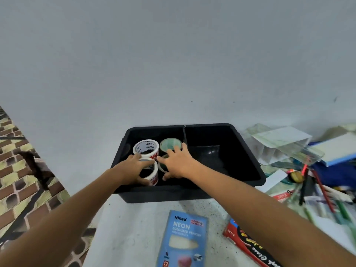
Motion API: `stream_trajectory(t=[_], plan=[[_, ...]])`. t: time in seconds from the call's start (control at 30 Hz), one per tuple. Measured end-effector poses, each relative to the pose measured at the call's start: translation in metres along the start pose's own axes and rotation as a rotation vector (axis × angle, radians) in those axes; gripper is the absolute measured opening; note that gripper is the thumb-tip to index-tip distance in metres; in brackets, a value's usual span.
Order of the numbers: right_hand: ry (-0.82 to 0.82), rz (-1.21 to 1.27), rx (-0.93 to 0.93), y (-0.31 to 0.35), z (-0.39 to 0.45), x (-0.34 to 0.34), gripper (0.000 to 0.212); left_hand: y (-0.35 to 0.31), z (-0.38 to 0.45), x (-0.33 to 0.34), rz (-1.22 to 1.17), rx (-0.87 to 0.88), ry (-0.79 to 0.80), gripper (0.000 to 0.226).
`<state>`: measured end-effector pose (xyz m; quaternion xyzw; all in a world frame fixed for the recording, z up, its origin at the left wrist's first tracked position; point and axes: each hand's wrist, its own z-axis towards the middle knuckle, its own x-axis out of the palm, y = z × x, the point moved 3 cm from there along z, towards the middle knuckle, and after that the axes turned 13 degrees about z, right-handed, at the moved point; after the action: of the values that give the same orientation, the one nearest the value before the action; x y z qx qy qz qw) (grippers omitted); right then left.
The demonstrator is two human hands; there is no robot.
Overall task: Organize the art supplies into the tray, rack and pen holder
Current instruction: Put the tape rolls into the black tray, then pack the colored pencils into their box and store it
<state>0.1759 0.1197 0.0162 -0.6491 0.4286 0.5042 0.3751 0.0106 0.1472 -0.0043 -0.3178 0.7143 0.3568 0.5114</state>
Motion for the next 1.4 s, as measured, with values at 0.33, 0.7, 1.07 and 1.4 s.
stream_trajectory(t=[0.33, 0.7, 1.07, 1.4], plan=[[-0.251, 0.497, -0.104, -0.037, -0.047, -0.047, 0.043, -0.017, 0.007, -0.046, -0.158, 0.086, -0.101, 0.109], [-0.437, 0.477, 0.147, -0.156, -0.193, -0.042, 0.046, -0.165, 0.031, -0.128, -0.147, 0.341, -0.345, 0.089], [-0.413, 0.441, 0.44, -0.306, -0.394, 0.002, 0.049, -0.391, 0.055, -0.194, -0.157, 0.556, -0.402, 0.112], [-0.416, 0.478, 0.531, -0.392, -0.459, 0.03, 0.043, -0.498, 0.088, -0.207, -0.184, 0.559, -0.35, 0.07]])
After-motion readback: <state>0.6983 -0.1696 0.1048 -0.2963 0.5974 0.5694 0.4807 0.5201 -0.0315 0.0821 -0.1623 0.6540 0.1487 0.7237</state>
